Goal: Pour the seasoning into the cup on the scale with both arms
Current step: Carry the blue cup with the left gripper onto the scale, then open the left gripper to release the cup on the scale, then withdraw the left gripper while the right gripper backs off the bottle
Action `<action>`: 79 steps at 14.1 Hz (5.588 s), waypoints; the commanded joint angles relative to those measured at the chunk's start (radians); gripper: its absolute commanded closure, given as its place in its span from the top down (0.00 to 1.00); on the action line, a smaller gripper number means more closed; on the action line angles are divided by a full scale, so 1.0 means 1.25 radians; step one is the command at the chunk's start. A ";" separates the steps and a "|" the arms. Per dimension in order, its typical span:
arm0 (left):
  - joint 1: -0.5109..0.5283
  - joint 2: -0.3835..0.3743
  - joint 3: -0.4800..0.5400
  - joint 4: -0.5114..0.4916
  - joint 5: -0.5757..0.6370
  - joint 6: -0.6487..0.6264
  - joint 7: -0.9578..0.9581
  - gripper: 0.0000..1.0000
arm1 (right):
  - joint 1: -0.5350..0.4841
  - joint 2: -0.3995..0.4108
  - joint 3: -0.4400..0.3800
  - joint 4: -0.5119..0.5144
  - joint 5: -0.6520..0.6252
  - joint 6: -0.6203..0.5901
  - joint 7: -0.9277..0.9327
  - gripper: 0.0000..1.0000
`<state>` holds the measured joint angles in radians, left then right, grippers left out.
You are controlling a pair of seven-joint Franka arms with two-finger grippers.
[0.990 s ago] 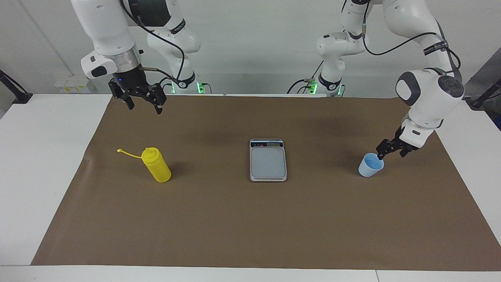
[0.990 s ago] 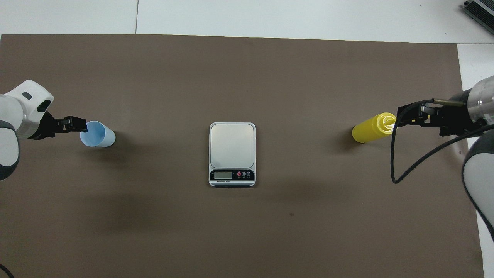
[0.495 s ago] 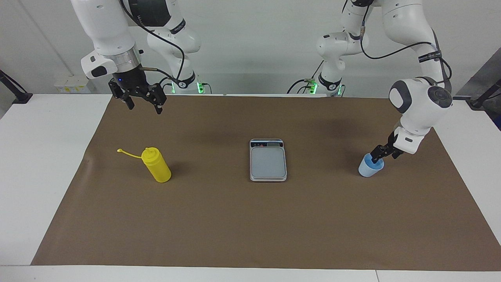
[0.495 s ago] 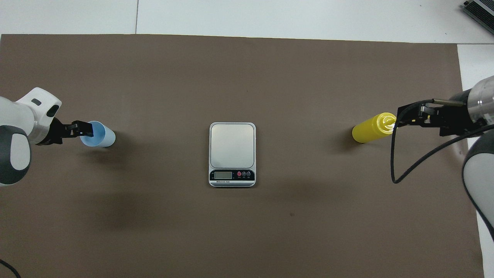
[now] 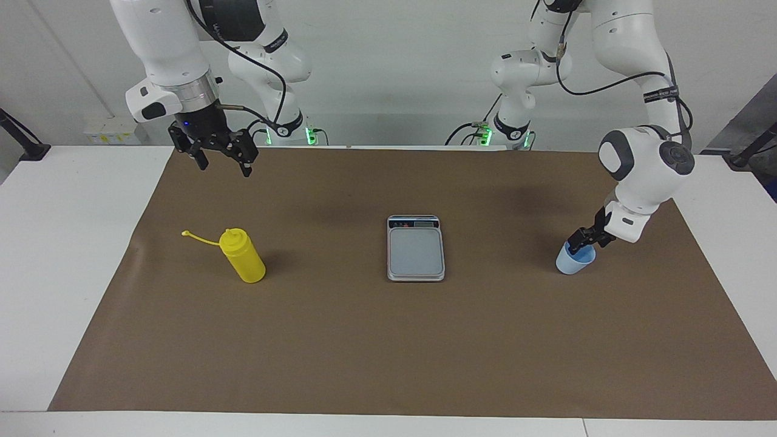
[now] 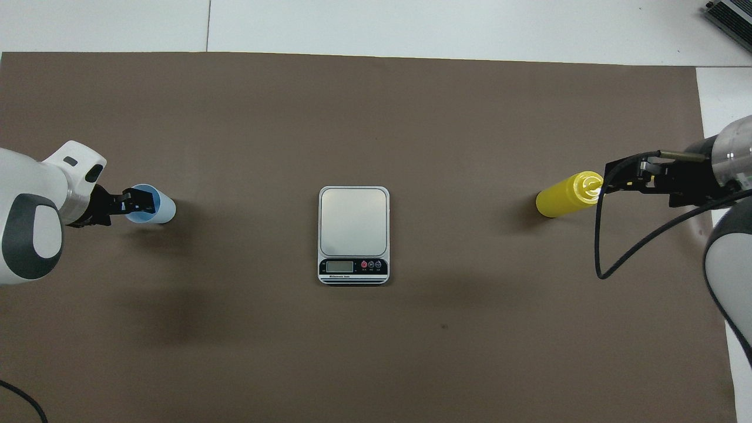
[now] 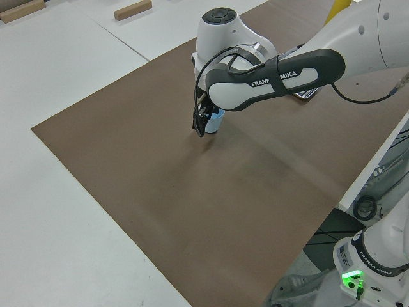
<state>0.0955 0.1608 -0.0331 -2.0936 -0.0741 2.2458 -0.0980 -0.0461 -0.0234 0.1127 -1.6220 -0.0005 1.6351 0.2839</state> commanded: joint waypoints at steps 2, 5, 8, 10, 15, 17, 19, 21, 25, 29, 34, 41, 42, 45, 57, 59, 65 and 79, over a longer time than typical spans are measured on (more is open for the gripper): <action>-0.003 -0.006 -0.001 -0.013 -0.012 0.021 0.002 0.34 | -0.010 -0.012 0.006 -0.009 0.002 -0.010 0.011 1.00; -0.004 -0.002 -0.001 0.001 -0.011 0.014 0.024 0.00 | -0.010 -0.012 0.006 -0.009 0.002 -0.009 0.011 1.00; -0.005 0.005 -0.001 0.043 -0.002 -0.026 0.033 0.00 | -0.010 -0.012 0.006 -0.009 0.002 -0.010 0.011 1.00; -0.005 0.006 -0.001 0.098 -0.002 -0.088 0.046 0.00 | -0.010 -0.012 0.006 -0.009 0.002 -0.009 0.012 1.00; -0.021 -0.005 -0.009 0.247 0.005 -0.295 0.049 0.00 | -0.010 -0.012 0.006 -0.009 0.002 -0.010 0.012 1.00; -0.044 -0.011 -0.009 0.289 0.006 -0.354 0.048 0.00 | -0.010 -0.012 0.006 -0.009 0.002 -0.010 0.011 1.00; -0.077 -0.017 -0.010 0.319 0.005 -0.399 0.039 0.00 | -0.010 -0.012 0.006 -0.009 0.002 -0.010 0.012 1.00; -0.123 -0.017 -0.010 0.332 0.006 -0.417 0.001 0.00 | -0.010 -0.012 0.006 -0.009 0.002 -0.009 0.011 1.00; -0.228 -0.017 -0.013 0.340 0.019 -0.399 -0.119 0.00 | -0.010 -0.012 0.006 -0.009 0.002 -0.009 0.012 1.00; -0.323 -0.012 -0.018 0.332 0.018 -0.348 -0.216 0.00 | -0.010 -0.012 0.006 -0.009 0.002 -0.009 0.011 1.00; -0.427 0.018 -0.020 0.330 0.008 -0.264 -0.333 0.00 | -0.010 -0.012 0.006 -0.009 0.002 -0.010 0.011 1.00; -0.495 0.086 -0.020 0.319 0.018 -0.196 -0.400 0.00 | -0.010 -0.012 0.006 -0.009 0.002 -0.009 0.011 1.00; -0.495 0.087 -0.020 0.314 0.018 -0.193 -0.400 0.00 | -0.010 -0.012 0.006 -0.009 0.002 -0.010 0.011 1.00; -0.513 0.082 -0.020 0.248 0.016 -0.132 -0.404 0.00 | -0.010 -0.012 0.006 -0.009 0.002 -0.009 0.011 1.00; -0.529 0.080 -0.020 0.208 0.018 -0.085 -0.430 0.00 | -0.010 -0.012 0.006 -0.009 0.002 -0.010 0.011 1.00; -0.528 0.080 -0.020 0.208 0.018 -0.081 -0.430 0.00 | -0.011 -0.012 0.004 -0.009 0.002 -0.010 0.011 1.00; -0.527 0.080 -0.020 0.208 0.018 -0.085 -0.428 0.00 | -0.018 -0.012 0.004 -0.009 0.002 -0.005 0.010 1.00; -0.390 -0.056 -0.013 0.275 0.046 -0.232 -0.328 1.00 | -0.051 -0.017 0.004 -0.030 0.002 0.006 -0.068 1.00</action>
<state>-0.4377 0.1447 -0.0401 -1.7419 -0.0354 2.0040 -0.5613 -0.0735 -0.0235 0.1118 -1.6256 -0.0005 1.6352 0.2638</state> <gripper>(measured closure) 0.000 0.000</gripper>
